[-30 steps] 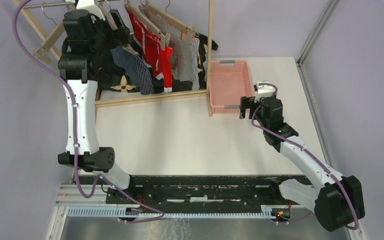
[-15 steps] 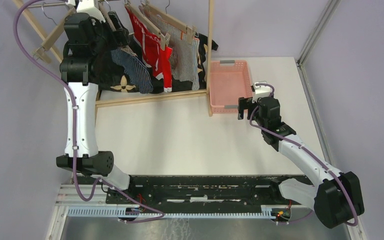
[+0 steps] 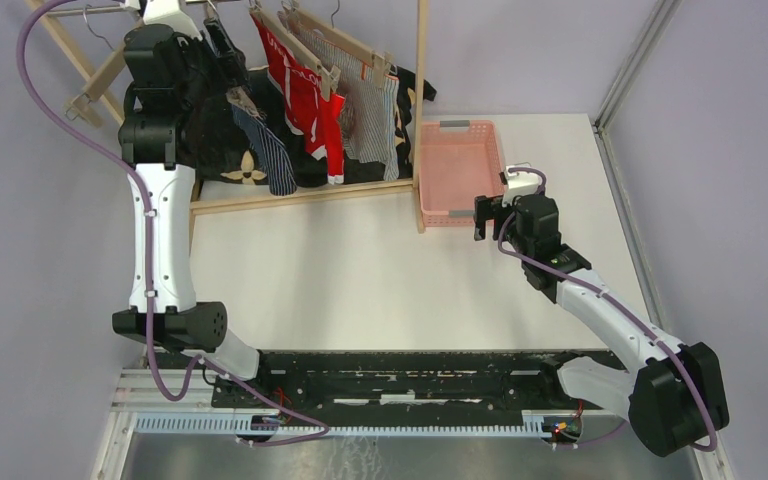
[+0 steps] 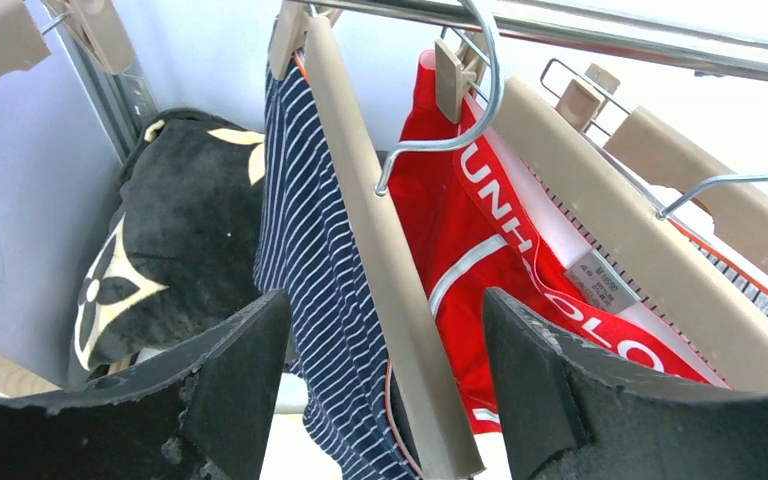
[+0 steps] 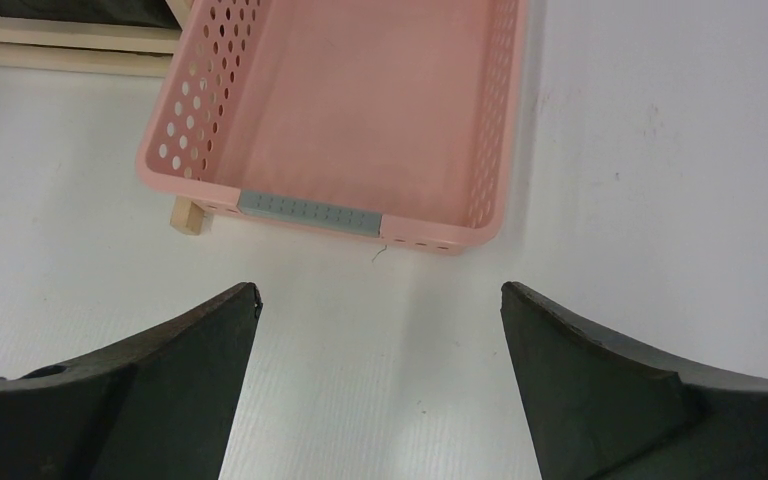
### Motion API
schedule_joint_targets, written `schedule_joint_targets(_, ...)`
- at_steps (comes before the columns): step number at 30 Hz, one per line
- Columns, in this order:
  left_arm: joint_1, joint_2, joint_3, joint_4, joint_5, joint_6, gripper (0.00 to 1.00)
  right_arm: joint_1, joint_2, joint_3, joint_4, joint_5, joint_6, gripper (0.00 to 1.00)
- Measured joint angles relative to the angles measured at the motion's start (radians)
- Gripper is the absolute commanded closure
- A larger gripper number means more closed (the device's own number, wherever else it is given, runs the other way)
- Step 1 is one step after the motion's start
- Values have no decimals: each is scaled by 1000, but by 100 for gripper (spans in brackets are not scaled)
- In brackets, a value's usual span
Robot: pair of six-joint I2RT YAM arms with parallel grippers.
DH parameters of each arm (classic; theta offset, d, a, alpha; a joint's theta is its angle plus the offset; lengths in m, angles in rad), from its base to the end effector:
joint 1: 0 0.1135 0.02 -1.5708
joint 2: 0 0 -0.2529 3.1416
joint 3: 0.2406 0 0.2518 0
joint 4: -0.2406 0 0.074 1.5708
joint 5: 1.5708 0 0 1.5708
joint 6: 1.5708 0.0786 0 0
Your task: Remove the underwear clipped to the hanger
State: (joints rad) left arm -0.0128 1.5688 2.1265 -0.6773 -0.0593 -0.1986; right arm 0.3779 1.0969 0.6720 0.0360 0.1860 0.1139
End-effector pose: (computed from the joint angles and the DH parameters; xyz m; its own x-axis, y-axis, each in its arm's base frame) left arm 0.3466 0.0002 0.5285 -0.1079 -0.1956 -0.9747 -0.0687 0.9796 -0.1890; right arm 0.2768 0.0943 0.2350 -0.3733 -0.0280 -0.9273 -0.1622 0.9861 0.0355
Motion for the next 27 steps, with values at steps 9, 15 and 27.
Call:
schedule_joint_targets(9, 12, 1, -5, 40, -9, -8, 50, 3, 0, 0, -7, 2, -4, 0)
schedule_joint_targets(15, 16, 6, -13, 57, -8, -8, 50, 8, 0, 0, -6, 2, -6, 0)
schedule_joint_targets(27, 18, 35, -26, 69, 7, -7, 70, 13, 0, 0, -6, 2, -7, 0)
